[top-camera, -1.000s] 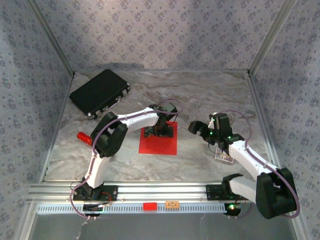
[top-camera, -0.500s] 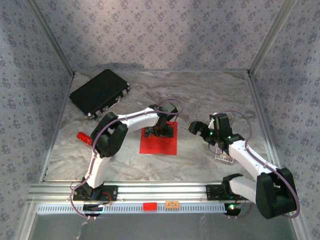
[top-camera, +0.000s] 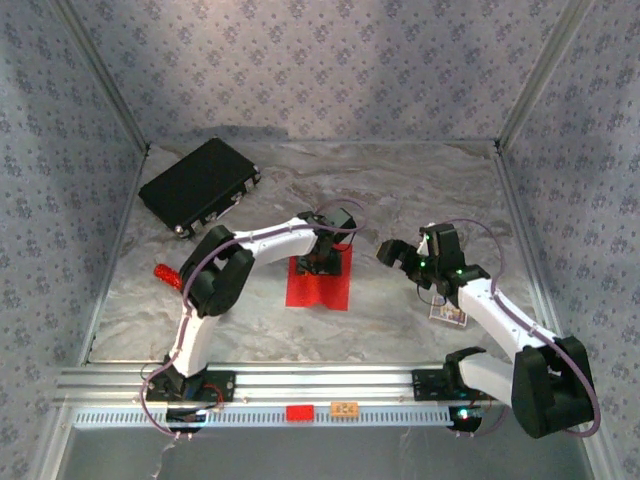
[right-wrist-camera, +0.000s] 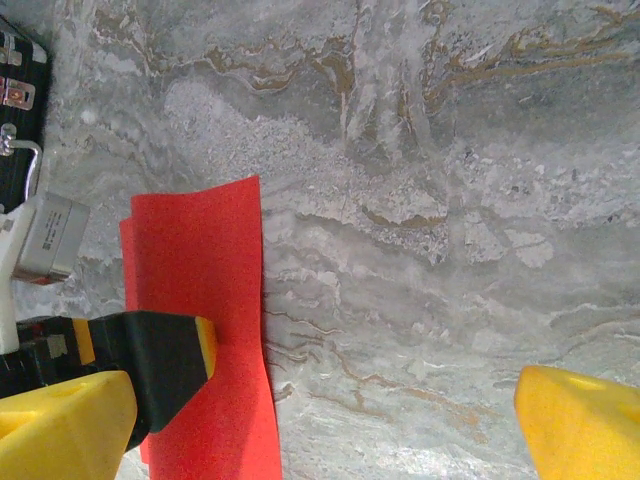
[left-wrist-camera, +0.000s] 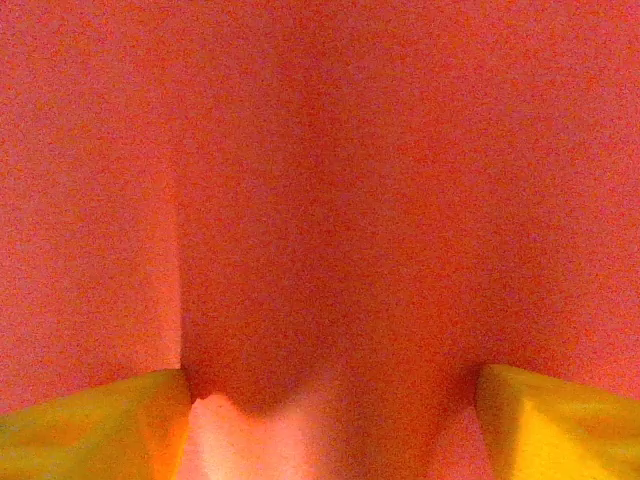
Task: Fold a paper plane with a square sheet of paper (pick it up from the middle)
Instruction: First fold the square sheet of paper in half at the center of the table.
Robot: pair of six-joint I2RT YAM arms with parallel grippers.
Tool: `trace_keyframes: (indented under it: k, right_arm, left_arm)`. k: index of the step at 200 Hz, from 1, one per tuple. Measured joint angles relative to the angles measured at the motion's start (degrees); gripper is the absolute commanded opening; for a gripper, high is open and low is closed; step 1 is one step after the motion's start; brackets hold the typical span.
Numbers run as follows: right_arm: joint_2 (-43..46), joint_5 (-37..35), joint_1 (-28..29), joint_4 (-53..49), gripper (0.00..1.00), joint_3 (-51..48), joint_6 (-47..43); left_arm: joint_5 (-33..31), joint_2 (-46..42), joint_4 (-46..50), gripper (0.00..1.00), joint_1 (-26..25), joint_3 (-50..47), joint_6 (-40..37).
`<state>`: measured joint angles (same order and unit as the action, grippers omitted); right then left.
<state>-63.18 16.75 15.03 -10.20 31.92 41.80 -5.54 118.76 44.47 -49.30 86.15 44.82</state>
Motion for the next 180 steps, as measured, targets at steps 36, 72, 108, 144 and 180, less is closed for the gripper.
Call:
trace_keyframes:
  k: [36, 72, 108, 144, 180]
  right_arm:
    - [-2.56, -0.42, 0.02, -3.3, 0.99, 3.98, 0.07]
    - [-5.53, 1.11, -0.02, -3.54, 0.99, 4.98, 0.61]
    - [-6.56, 2.95, -0.11, -2.23, 0.99, 4.74, 1.42]
    - [-5.35, 3.72, -1.01, 1.07, 0.99, 2.69, 3.45]
    - [-4.81, 5.73, -1.75, 4.02, 0.99, 1.62, 5.84]
  left_arm:
    - [-0.28, -1.14, -1.7, 0.53, 0.0, -1.68, 0.09]
    - [0.66, -4.0, -6.43, 0.5, 0.04, -5.62, 0.04]
    - [7.39, -8.39, -15.23, 0.48, 1.22, -10.69, 0.61]
    - [15.89, -11.41, -25.42, 0.48, 3.82, -15.23, 2.69]
    - [24.87, -11.82, -34.45, 0.48, 5.27, -16.87, 5.05]
